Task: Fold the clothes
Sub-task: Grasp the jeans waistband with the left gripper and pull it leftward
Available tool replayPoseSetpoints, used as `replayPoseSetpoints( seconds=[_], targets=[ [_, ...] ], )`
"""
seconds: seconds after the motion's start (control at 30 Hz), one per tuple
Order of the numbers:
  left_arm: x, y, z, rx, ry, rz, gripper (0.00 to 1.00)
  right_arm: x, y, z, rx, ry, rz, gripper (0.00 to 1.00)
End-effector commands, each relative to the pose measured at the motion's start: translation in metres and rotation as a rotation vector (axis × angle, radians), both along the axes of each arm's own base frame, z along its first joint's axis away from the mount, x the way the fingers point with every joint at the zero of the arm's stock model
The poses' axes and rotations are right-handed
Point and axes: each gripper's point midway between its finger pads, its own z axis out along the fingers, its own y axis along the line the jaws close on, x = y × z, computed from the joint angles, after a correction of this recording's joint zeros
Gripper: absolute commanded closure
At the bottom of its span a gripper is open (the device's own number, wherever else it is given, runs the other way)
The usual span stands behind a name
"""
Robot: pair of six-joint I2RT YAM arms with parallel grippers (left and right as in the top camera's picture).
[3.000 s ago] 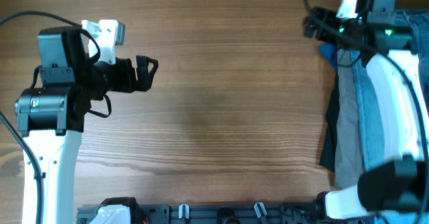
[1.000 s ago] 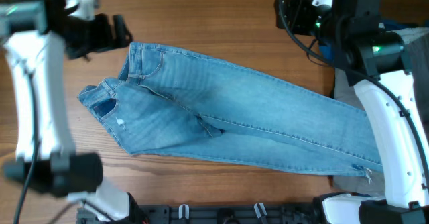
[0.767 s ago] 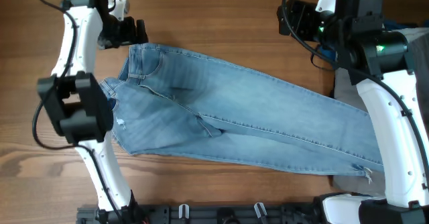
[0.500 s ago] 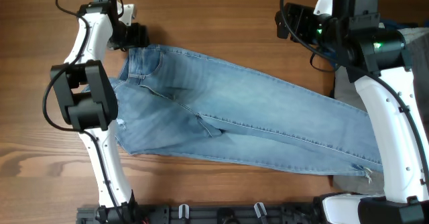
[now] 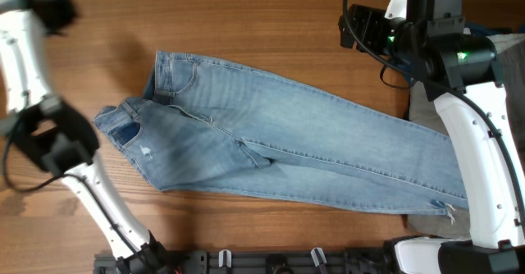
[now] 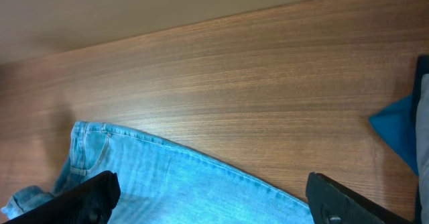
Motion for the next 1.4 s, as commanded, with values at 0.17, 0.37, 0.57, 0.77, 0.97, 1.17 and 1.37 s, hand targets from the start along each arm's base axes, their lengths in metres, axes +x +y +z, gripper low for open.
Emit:
replayPoseSetpoints(
  seconds=[0.17,0.37,0.57,0.77,0.97,1.17,1.37],
  targets=[
    [-0.040,-0.089,-0.010,-0.238,0.110,-0.371,0.08,0.003,-0.005,-0.008,-0.020,0.018,-0.021,0.05],
    [-0.045,-0.158,-0.084,-0.156,0.350,-0.485,0.03,0.000,-0.005,-0.012,-0.020,0.040,-0.019,0.05],
    [-0.052,-0.174,-0.143,-0.170,0.463,-0.509,0.10,-0.006,-0.006,-0.020,-0.027,0.080,-0.019,0.05],
    [-0.075,-0.200,-0.179,-0.222,0.581,-0.547,0.56,-0.007,-0.006,-0.021,-0.030,0.085,-0.018,0.05],
    [-0.053,-0.165,-0.147,-0.209,0.510,-0.366,0.96,-0.007,-0.006,-0.020,-0.030,0.084,-0.018,0.05],
    [-0.020,0.021,0.006,-0.179,0.036,0.105,0.96,-0.007,-0.006,-0.020,-0.030,0.085,-0.018,0.05],
    [-0.062,0.075,0.013,-0.251,0.025,0.174,0.26,-0.006,-0.006,-0.022,-0.030,0.086,-0.017,0.02]
  ],
)
